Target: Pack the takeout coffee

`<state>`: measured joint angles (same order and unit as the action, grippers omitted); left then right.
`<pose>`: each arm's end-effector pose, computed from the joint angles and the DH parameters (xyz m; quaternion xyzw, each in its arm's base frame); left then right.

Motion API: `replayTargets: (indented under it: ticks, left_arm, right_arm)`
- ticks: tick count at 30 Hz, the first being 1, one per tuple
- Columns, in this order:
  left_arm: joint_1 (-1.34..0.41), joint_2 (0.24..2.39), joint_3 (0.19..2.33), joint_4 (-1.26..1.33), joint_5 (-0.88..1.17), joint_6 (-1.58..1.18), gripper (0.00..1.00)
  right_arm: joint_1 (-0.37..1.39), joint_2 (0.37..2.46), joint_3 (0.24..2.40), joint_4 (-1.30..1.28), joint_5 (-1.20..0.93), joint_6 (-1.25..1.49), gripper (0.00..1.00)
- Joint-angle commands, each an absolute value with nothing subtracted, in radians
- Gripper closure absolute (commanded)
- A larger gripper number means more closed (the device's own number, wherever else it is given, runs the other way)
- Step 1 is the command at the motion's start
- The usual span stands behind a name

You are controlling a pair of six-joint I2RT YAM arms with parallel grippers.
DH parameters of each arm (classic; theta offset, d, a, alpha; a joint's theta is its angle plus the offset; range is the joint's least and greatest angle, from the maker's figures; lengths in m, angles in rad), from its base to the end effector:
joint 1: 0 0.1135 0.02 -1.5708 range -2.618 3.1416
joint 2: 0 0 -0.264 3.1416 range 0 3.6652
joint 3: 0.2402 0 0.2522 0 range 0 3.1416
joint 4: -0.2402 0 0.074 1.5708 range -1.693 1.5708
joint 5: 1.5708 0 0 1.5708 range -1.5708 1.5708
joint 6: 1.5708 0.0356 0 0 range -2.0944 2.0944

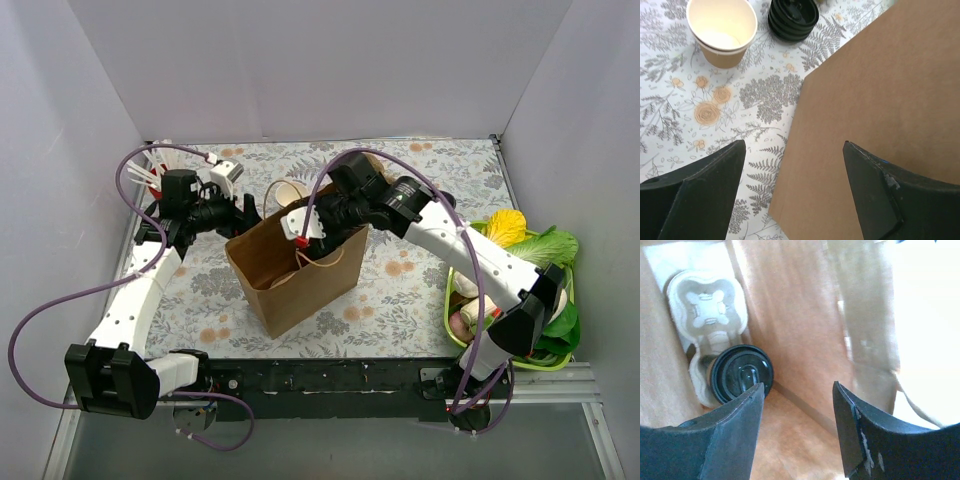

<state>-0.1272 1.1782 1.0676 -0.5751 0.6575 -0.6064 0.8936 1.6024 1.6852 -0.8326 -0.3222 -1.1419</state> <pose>0.2434 -0.0531 0.3253 -0.0686 0.8636 -0.4177 0.2737 0.2083 0.2770 0.3840 -0.8038 0.4209 0.0972 0.4091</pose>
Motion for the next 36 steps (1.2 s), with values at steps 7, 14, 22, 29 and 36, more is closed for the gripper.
replayTargets:
  ticks: [7,14,22,29,36]
  left_arm:
    - [-0.123,1.141,1.244,-0.543,0.583,-0.603,0.2]
    - [-0.104,1.169,1.489,-0.667,0.252,-0.592,0.19]
    - [0.201,1.321,1.753,-0.882,0.202,-0.543,0.19]
    - [0.325,1.555,1.902,-0.997,0.4,-0.482,0.24]
    - [0.325,1.716,2.013,-0.921,0.462,-0.52,0.31]
  right_arm:
    - [0.9,1.451,1.787,-0.513,-0.252,-0.95,0.42]
    - [0.873,1.443,1.824,-0.348,-0.06,-0.674,0.49]
    - [0.735,1.471,1.881,-0.351,0.121,-0.434,0.35]
    - [0.653,1.382,1.703,-0.356,-0.046,-0.31,0.33]
    - [0.653,1.305,1.566,-0.27,-0.13,-0.27,0.34]
